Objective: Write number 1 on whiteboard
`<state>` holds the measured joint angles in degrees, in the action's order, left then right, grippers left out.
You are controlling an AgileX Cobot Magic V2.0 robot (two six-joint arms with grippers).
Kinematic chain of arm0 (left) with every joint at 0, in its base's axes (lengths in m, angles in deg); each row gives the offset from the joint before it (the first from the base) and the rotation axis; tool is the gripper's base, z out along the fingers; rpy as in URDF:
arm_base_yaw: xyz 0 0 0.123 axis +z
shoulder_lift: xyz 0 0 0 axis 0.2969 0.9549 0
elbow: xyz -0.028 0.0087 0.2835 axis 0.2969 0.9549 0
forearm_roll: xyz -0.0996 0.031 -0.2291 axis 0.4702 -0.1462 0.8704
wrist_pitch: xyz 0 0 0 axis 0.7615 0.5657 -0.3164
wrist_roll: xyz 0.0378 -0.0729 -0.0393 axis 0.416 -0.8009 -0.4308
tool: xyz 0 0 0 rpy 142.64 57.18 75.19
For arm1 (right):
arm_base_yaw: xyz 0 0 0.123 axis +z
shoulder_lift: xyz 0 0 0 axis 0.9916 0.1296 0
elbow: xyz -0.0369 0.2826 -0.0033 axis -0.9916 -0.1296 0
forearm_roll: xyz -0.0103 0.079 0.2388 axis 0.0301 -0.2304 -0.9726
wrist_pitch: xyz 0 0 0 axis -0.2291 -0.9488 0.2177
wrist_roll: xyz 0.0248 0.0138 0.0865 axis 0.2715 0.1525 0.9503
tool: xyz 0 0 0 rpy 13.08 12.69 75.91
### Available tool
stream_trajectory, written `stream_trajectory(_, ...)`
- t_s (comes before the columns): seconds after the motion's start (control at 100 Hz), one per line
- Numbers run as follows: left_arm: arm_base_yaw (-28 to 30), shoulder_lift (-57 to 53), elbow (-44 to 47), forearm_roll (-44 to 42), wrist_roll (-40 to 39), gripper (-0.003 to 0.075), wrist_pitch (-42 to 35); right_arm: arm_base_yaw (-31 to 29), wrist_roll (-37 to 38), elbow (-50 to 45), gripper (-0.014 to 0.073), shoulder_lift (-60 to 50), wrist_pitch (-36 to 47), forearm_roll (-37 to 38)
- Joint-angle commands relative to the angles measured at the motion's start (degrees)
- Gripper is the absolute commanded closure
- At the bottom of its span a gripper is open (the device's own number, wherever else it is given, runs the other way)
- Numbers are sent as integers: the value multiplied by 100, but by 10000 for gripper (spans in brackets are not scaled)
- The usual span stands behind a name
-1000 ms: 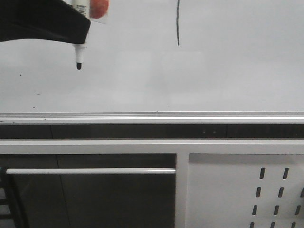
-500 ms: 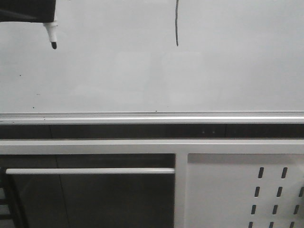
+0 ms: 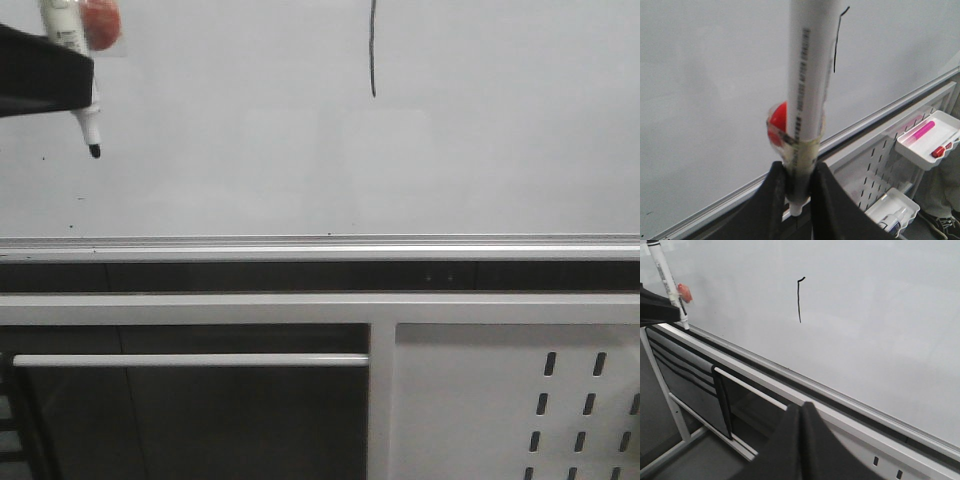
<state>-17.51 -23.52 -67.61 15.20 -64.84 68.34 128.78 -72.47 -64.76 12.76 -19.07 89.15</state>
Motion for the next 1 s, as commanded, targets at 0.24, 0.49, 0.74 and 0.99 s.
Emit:
stream_trajectory(0.24, 6, 160, 98, 97, 474, 738, -665, -220, 342, 105, 660, 62, -193, 3)
stream_trajectory(0.49, 6, 691, 98, 400, 761, 738, -1459, -220, 342, 105, 661, 62, -205, -183)
stream_trajectory(0.74, 6, 1180, 98, 1932, 1614, 738, -2135, -220, 342, 105, 661, 62, -205, -183)
stream_trajectory(0.99, 6, 1647, 78, 2417, 1638, 738, -2476, -220, 342, 105, 661, 62, -205, -183)
